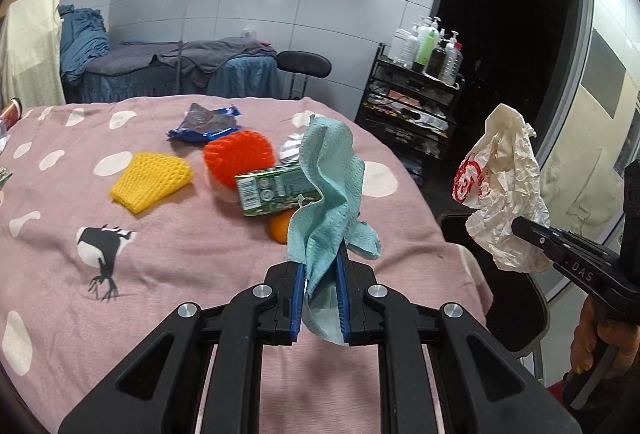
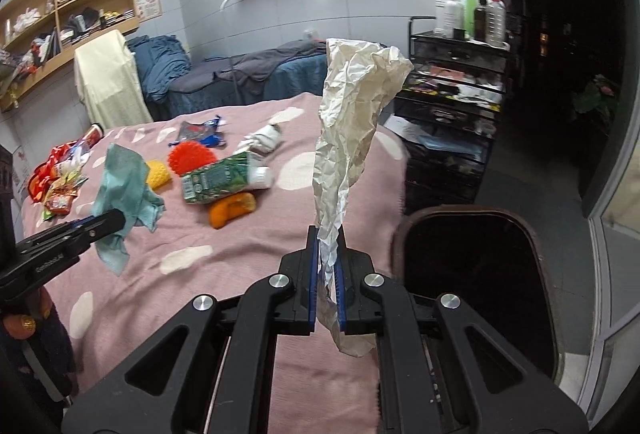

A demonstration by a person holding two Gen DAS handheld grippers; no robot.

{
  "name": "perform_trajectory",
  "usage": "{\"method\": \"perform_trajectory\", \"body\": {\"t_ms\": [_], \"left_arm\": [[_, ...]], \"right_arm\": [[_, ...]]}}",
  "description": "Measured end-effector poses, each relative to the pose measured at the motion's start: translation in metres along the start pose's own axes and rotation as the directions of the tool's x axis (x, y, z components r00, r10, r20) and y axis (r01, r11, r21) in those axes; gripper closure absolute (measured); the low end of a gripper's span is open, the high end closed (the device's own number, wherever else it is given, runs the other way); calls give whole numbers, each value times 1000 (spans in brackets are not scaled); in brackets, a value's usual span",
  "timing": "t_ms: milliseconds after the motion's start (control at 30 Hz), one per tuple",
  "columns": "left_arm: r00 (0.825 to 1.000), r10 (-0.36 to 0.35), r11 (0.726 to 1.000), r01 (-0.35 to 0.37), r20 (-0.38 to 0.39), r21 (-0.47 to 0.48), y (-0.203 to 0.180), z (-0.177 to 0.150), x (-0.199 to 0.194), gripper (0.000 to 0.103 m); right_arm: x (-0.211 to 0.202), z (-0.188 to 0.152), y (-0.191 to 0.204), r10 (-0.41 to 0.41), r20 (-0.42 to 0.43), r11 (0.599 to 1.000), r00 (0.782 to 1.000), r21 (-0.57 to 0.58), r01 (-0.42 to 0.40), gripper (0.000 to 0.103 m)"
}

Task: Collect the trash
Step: 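Carry the white bag to the black bin and open the right tool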

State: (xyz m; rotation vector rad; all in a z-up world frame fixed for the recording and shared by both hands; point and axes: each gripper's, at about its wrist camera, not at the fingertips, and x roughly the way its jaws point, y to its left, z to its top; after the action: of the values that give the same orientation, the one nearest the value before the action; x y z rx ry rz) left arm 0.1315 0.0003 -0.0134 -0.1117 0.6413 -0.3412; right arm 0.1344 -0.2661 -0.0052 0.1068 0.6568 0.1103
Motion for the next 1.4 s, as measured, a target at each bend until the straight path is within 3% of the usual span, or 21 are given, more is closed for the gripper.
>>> {"method": "perform_trajectory", "body": {"t_ms": [400,900,1000,1067,1100,1400], "left_arm": [[996,-90,993,91,-21,68,-49,-1,17,89],[985,-155,980,164,-80,113,-90,-7,39,89],[983,-162,978,172,-87,117,-95,-8,42,89],[982,-165,977,175,-89,123,-99,-8,43,89],[982,-166,976,177,-89,127,-100,-8,43,89],[975,-199,964,213,-101,160,-124,-5,49,89]], "right_arm": [[5,-25,-59,-172,-53,982,984,75,176,95],[53,-67,-102,-224,-227,955,948,143,260,94],[59,-71,-104,-231,-245,951,942,147,271,81],[59,-74,-105,-228,-241,948,943,167,272,50],[57,-75,-107,-227,-232,945,946,182,272,45],[41,-73,-111,-262,-186,932,947,206,298,32]]}}
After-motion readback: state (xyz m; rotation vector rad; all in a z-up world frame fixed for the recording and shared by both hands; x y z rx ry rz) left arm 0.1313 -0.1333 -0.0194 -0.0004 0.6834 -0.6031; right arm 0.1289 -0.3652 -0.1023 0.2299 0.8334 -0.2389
